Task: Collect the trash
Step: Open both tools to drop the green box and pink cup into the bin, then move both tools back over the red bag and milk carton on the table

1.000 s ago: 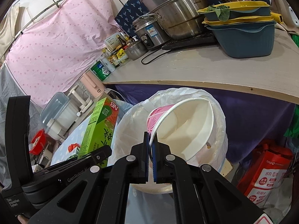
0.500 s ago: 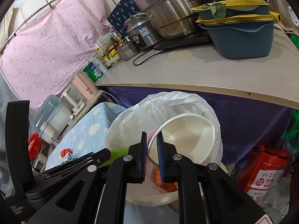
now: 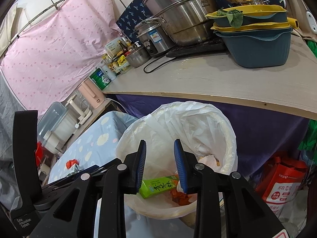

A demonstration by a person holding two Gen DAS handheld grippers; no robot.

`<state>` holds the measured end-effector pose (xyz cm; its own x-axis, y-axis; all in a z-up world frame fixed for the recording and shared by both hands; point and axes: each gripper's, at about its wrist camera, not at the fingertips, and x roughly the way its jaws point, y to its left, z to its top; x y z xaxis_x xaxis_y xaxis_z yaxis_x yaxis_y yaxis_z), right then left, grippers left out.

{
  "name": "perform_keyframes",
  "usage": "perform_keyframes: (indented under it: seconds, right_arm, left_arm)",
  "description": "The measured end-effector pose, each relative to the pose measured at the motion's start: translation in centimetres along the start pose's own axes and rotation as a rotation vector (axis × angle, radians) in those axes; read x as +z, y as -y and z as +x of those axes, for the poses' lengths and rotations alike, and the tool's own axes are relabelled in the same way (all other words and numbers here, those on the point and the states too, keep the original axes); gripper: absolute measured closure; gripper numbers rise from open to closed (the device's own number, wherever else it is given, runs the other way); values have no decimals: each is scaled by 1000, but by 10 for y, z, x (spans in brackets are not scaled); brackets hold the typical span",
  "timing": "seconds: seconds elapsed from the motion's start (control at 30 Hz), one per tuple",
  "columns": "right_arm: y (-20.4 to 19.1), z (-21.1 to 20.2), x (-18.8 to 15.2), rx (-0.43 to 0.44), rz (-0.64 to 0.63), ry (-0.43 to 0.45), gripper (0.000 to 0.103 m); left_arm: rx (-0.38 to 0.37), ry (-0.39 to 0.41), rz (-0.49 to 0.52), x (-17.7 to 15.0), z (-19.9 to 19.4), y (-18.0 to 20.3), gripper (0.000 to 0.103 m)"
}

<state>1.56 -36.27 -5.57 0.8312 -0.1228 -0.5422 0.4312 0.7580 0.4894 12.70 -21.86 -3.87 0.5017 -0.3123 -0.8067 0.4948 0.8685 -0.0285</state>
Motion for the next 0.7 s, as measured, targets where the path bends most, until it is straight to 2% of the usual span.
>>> perform_keyframes:
  seconds: [0.2,0.53,0.63,0.7]
  right_arm:
    - [-10,-5,-1,6,-15,3,73]
    - [-48,-10,-10,33,-77,-6,73]
    - [-63,-10,-14,43,-103,-13,73]
    - [-76,-9,-18,49,-126,-18,69]
  left_arm:
    - [0,9,-25,0,-8,-10,52]
    - [9,30,-92,-4,-27,-47,52]
    - [23,43,-125,-7,-34,-67,47]
    - [37,53,-155,-10,-39,-82,43]
